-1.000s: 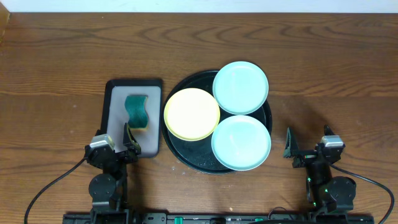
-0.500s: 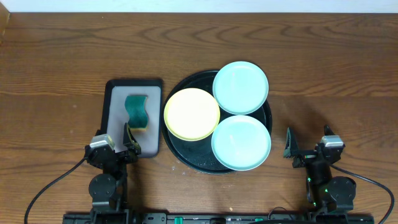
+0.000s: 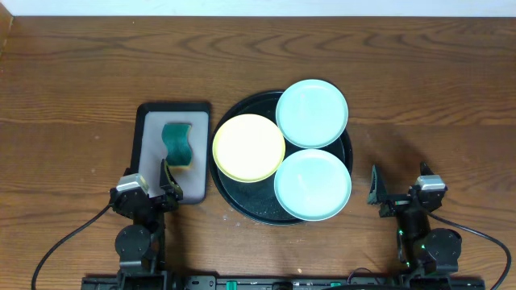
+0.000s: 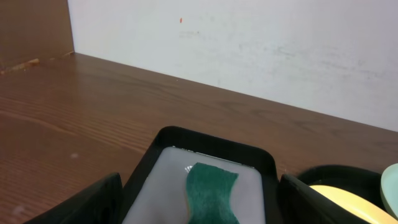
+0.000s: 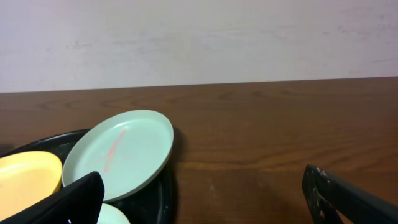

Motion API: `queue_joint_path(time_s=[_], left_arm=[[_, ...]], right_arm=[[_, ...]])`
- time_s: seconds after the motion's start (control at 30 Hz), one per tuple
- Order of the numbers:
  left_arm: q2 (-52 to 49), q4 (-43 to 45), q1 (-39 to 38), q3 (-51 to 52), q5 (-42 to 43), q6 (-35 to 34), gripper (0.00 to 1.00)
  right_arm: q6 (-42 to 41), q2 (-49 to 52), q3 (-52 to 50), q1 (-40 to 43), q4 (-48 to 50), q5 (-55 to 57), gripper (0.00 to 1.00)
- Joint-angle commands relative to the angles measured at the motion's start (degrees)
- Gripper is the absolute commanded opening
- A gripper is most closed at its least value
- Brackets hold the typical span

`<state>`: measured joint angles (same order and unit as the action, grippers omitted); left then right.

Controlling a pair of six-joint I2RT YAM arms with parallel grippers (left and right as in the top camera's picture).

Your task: Clean dirty plates on tray and stack at the side

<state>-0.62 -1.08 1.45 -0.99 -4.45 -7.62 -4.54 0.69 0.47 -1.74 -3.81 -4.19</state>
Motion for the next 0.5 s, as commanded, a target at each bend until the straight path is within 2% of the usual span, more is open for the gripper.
queue_joint_path(time_s=[0.0, 0.47], left_arm=[[0.39, -2.69, 0.31, 0.76, -0.72, 0.52, 0.79], [0.39, -2.71, 0.31, 0.76, -0.72, 0.52, 0.79]], right_arm=[[-0.55, -0.35, -0.15, -0.94, -0.15, 0.26, 0.99], [-0.55, -0.35, -0.15, -0.94, -0.2, 0.96, 0.99]])
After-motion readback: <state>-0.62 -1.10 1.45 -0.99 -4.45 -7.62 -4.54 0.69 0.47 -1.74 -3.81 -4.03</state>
